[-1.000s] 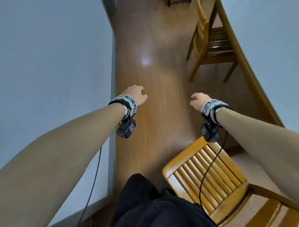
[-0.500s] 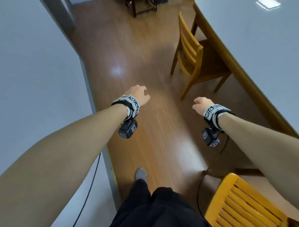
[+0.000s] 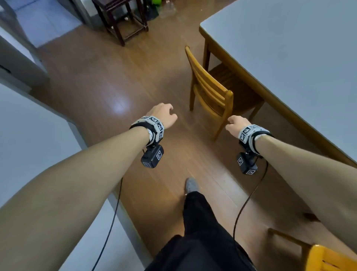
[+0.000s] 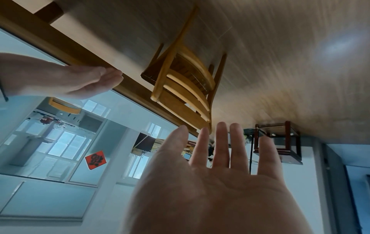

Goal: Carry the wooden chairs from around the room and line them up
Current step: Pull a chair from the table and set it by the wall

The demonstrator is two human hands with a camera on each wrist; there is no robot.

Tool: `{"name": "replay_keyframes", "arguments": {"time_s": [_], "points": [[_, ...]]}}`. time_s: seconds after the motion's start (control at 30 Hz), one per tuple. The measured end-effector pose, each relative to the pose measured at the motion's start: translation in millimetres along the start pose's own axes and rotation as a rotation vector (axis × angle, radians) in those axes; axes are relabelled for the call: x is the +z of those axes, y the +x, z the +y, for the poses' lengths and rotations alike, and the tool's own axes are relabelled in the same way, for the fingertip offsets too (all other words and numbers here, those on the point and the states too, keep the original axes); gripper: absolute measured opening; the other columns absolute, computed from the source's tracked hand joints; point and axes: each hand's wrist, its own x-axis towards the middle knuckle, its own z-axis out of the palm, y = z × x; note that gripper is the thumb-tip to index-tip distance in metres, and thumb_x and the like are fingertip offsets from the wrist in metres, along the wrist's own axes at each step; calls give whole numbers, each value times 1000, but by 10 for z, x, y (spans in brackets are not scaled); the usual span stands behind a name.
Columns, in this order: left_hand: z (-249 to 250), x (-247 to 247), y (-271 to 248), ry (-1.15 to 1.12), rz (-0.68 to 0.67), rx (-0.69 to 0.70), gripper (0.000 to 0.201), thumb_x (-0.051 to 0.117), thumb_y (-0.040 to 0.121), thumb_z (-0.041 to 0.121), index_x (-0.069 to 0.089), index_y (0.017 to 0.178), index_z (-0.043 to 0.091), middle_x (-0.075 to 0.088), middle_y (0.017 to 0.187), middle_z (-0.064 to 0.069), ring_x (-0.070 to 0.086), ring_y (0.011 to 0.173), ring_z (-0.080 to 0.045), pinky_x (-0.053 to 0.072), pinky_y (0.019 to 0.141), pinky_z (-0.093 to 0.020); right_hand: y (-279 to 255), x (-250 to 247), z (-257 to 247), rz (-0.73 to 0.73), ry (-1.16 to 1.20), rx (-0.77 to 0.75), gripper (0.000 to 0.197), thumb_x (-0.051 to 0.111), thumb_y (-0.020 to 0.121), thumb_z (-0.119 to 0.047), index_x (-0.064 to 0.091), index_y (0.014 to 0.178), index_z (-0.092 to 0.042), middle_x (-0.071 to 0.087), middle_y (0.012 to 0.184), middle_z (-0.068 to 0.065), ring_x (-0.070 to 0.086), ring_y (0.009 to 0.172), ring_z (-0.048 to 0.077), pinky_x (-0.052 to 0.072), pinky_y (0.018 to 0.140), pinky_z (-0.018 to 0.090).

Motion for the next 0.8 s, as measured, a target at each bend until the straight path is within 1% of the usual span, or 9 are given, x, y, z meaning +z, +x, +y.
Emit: {"name": "replay_keyframes", "arguments": {"time_s": [0.1,0.23,0.3,0.4,0.5,0.6,0.7,0.8], "points": [[100,-231,674,0,-14,43,47,50,91,38,54,135,24,51,141,-4,52,123,-28,44,99,-41,493,-208,-226,32,65,31,53,52,95,-27,46,147,-21,54,142,8,58,122,28,46,94,36],[309,-469,1390,17,-33,132,48,51,91,39,54,136,24,52,140,-4,54,120,-28,46,95,-40,887,-506,-423,98,99,65,52,54,95,-22,46,146,-18,56,139,8,58,120,28,44,89,33],[432,-542,1727,43,-47,193,48,51,91,40,53,137,25,52,140,-3,54,120,-28,46,96,-41,1045,-628,-479,114,110,95,50,54,94,-20,48,144,-17,56,137,9,58,119,28,45,90,34],[594,-529,2192,67,-90,277,48,51,92,39,52,138,24,51,138,-4,54,120,-28,46,96,-42,1293,-646,-506,126,134,165,54,55,92,-20,47,145,-18,56,139,8,57,121,29,46,97,38],[730,-482,2657,108,-148,407,51,51,93,39,49,141,23,49,140,-4,51,124,-28,46,99,-45,1485,-583,-550,129,178,260,61,56,90,-20,43,149,-18,53,144,8,55,126,29,45,100,37],[837,-454,3168,135,-187,535,51,52,93,34,48,142,21,47,138,-5,46,127,-28,45,101,-48,1647,-496,-594,120,226,360,62,57,89,-22,42,149,-18,51,145,8,54,127,28,44,100,35],[885,-487,3645,185,-224,608,54,55,91,30,46,144,22,45,140,-6,43,128,-28,44,100,-48,1804,-416,-644,172,258,468,63,59,88,-21,44,149,-17,51,146,8,54,128,28,44,101,35],[833,-489,4024,295,-252,687,62,63,86,25,45,145,23,45,142,-5,42,130,-27,43,101,-47,1982,-401,-743,192,283,516,68,63,86,-22,42,150,-17,48,148,7,51,131,27,44,104,36]]}}
